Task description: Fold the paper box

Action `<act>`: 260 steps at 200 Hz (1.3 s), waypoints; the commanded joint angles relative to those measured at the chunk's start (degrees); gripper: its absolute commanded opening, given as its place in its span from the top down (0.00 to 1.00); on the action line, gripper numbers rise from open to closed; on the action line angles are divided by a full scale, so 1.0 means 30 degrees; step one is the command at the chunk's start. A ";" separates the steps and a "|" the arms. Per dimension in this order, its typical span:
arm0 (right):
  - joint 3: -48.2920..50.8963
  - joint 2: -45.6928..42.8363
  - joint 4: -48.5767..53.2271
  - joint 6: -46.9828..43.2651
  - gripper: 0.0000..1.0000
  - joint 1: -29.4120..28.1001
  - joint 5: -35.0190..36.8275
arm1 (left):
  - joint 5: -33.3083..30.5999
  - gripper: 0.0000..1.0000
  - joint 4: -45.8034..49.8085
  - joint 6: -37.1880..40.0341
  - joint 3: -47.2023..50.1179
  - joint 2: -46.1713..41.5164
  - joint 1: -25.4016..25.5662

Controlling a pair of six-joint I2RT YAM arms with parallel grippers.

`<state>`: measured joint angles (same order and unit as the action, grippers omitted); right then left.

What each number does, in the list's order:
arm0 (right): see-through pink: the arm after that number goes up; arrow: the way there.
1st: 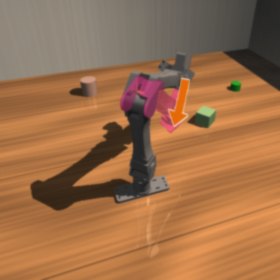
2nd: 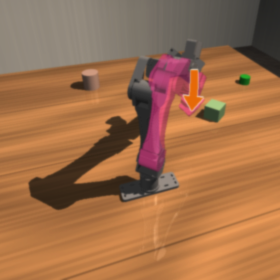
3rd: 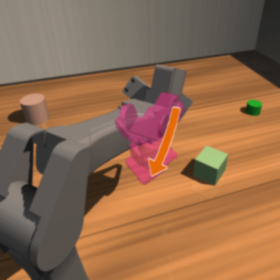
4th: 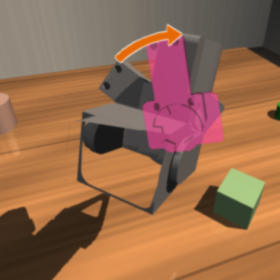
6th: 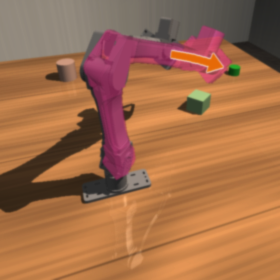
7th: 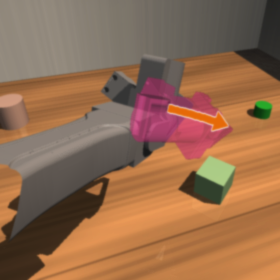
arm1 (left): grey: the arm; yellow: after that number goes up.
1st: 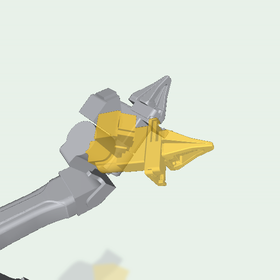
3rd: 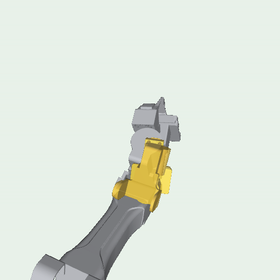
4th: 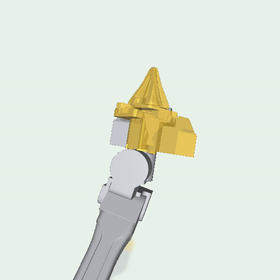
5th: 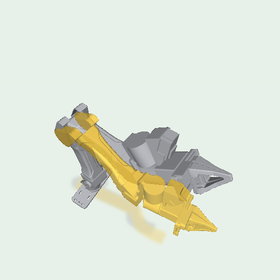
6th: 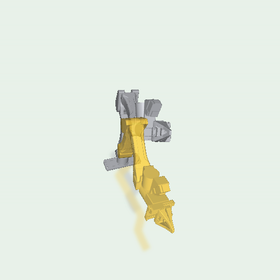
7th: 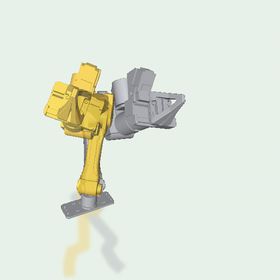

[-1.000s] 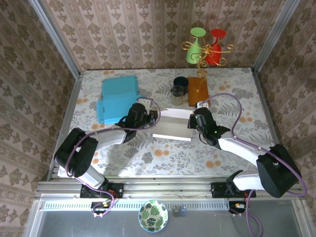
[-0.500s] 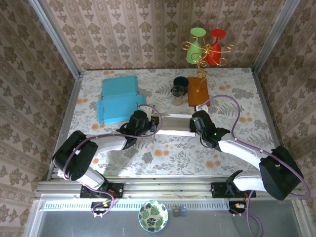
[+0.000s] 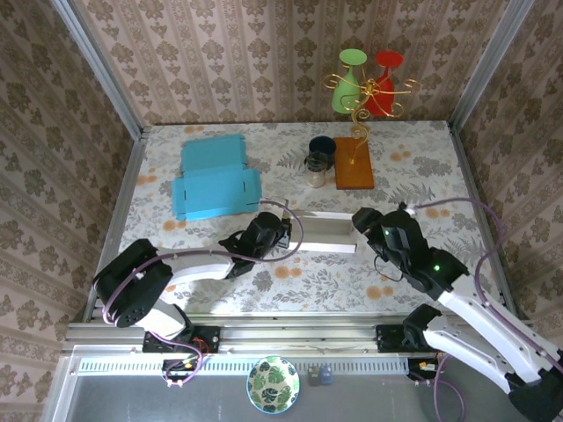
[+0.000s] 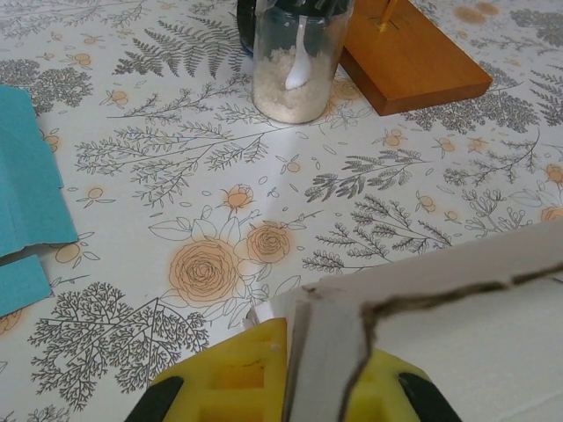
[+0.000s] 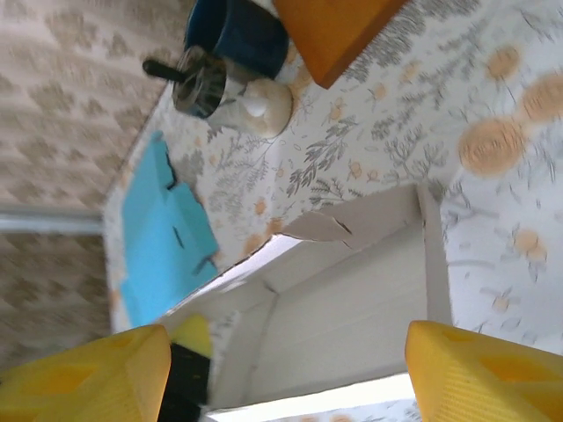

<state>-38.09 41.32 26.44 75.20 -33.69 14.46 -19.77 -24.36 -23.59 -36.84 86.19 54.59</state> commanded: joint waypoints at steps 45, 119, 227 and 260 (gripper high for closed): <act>-0.3539 0.3571 0.3461 1.0949 0.35 -0.0136 -0.0615 | -0.3454 1.00 0.1425 0.0234 -0.0173 0.0703 0.1743; -0.5761 0.9050 0.0343 1.1332 0.48 0.0563 -0.2141 | -0.4962 1.00 0.0744 0.0236 -0.0706 0.1916 0.2575; -0.4269 1.0440 -0.2301 1.1450 0.83 0.1269 -0.4021 | -0.5194 1.00 0.0444 0.0095 -0.0669 0.2235 0.2817; -0.3169 0.9976 -0.2622 1.1735 0.94 0.1270 -0.4117 | -0.4978 0.99 0.0679 0.0043 -0.0583 0.1884 0.2825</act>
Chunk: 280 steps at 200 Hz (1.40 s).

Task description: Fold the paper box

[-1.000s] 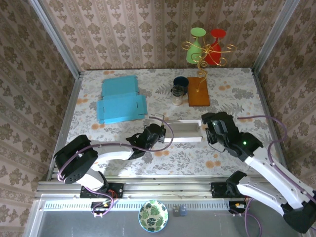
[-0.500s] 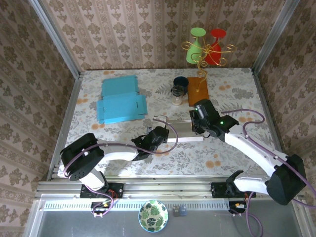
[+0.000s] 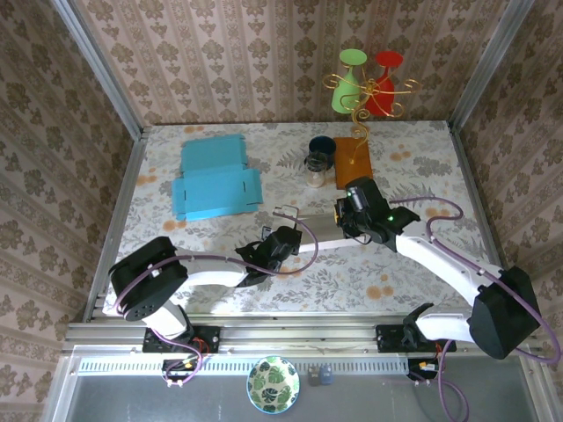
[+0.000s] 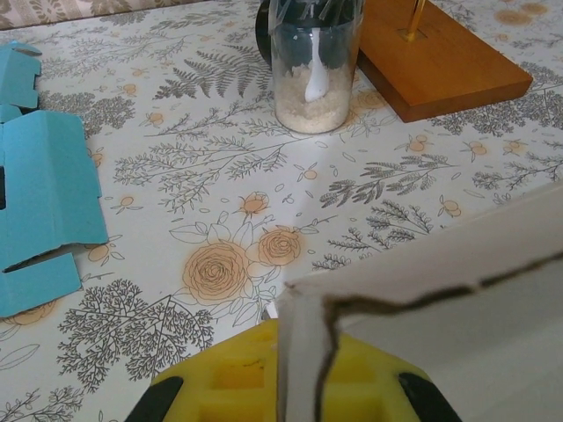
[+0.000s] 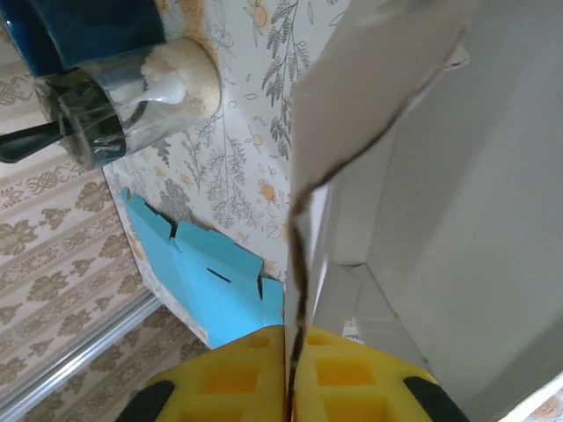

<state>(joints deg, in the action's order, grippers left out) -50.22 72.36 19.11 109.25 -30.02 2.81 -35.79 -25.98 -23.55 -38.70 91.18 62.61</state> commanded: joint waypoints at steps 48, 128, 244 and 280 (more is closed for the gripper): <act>0.1835 -0.0828 -0.0537 0.0271 1.00 0.0046 -0.0274 | 0.1948 0.58 0.2938 -0.0954 0.0481 -0.2108 0.0138; 0.3126 -0.0595 -0.1939 -0.0694 1.00 0.0163 -0.0877 | 0.6664 0.47 0.7658 -0.3850 0.1854 -0.9121 -0.0917; 0.4082 -0.0012 -0.2744 -0.1591 0.99 0.0390 -0.1565 | 1.8038 0.52 0.9646 -1.1959 -0.4667 -0.0605 -0.7332; 0.4214 0.0251 -0.2856 -0.1872 0.98 0.0485 -0.1761 | 1.8287 0.51 0.9283 -1.1649 -0.4881 0.0741 -0.7318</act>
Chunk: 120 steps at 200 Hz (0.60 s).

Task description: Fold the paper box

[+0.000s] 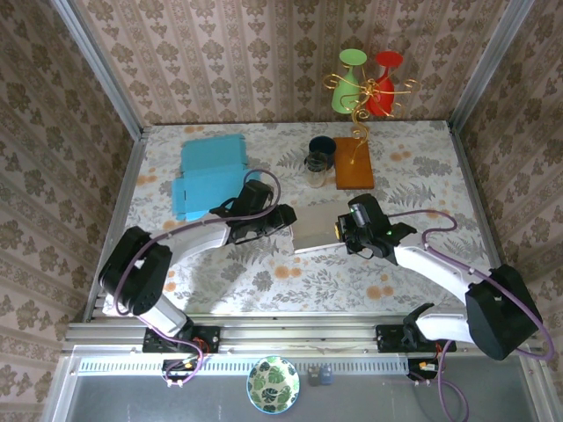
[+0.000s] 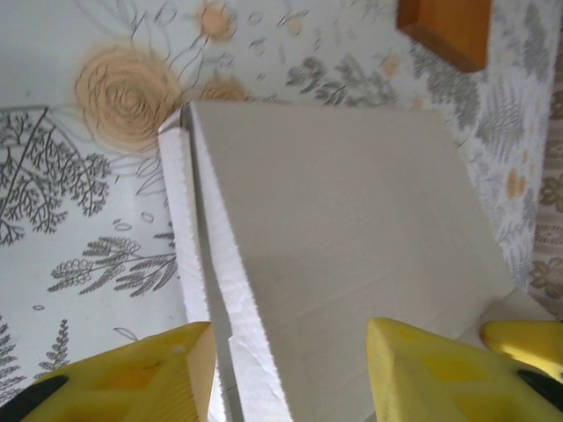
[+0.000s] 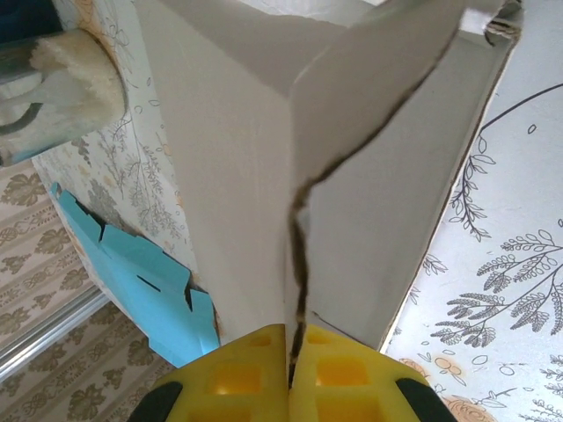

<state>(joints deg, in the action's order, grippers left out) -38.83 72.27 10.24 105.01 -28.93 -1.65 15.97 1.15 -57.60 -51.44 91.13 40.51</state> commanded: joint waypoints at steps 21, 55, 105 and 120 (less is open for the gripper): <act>0.0549 0.0248 0.0100 -0.0568 0.97 0.0189 -0.0301 | 0.1169 0.51 0.0385 0.0147 -0.0991 0.1657 0.0112; 0.0693 0.0297 0.0133 -0.0814 0.96 0.0286 -0.0388 | 0.1009 0.55 -0.0050 0.0422 -0.0663 0.2474 0.0200; 0.0956 0.0499 0.0027 -0.1075 0.95 0.0443 -0.0677 | 0.0598 0.62 -0.0641 0.0595 -0.0179 0.2877 0.0314; 0.1116 0.0569 0.0073 -0.1222 0.94 0.0487 -0.0796 | 0.0670 0.64 -0.0780 0.0598 -0.0001 0.3113 0.0347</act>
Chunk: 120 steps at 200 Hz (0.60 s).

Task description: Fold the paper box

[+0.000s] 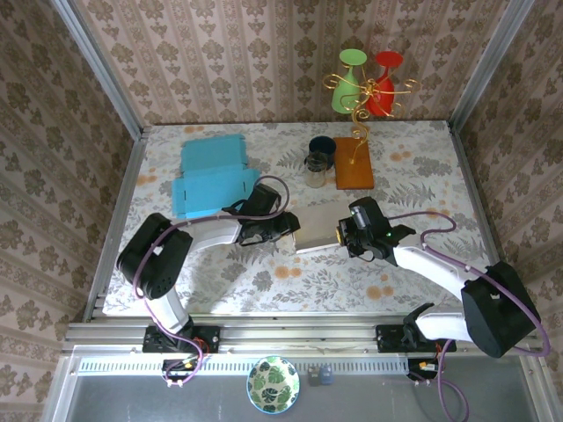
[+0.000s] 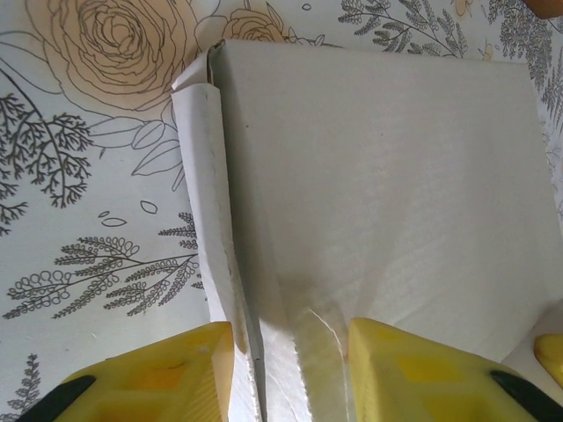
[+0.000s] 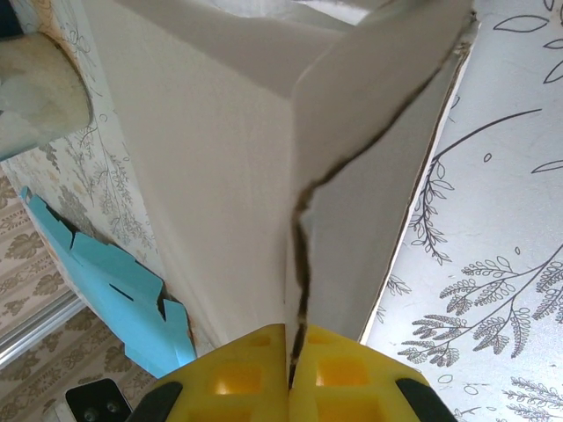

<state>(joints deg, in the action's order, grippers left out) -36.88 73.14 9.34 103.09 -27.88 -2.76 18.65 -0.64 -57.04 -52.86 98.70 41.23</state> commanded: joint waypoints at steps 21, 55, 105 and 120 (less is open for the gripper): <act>0.0720 0.0254 0.0344 -0.0629 0.93 0.0266 -0.0513 | -0.0391 0.65 -0.0294 0.0419 0.0794 0.0681 0.0090; 0.0801 0.0446 0.0397 -0.0912 0.91 0.0403 -0.0883 | -0.0618 0.68 -0.0038 0.0887 0.0870 0.0844 0.0111; -0.1083 0.0429 0.4154 -0.6064 0.64 0.1293 -0.2162 | -0.1221 0.72 0.0563 0.1702 0.0776 0.0908 0.0121; -0.2335 -0.0146 0.6824 -0.9776 0.53 0.1665 -0.1831 | -0.1370 0.73 0.0764 0.1978 0.0747 0.0837 0.0105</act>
<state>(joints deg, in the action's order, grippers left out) -37.71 74.70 16.34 91.70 -24.53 -7.64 17.56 -2.37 -54.11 -51.40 99.81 41.82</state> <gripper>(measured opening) 0.405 0.278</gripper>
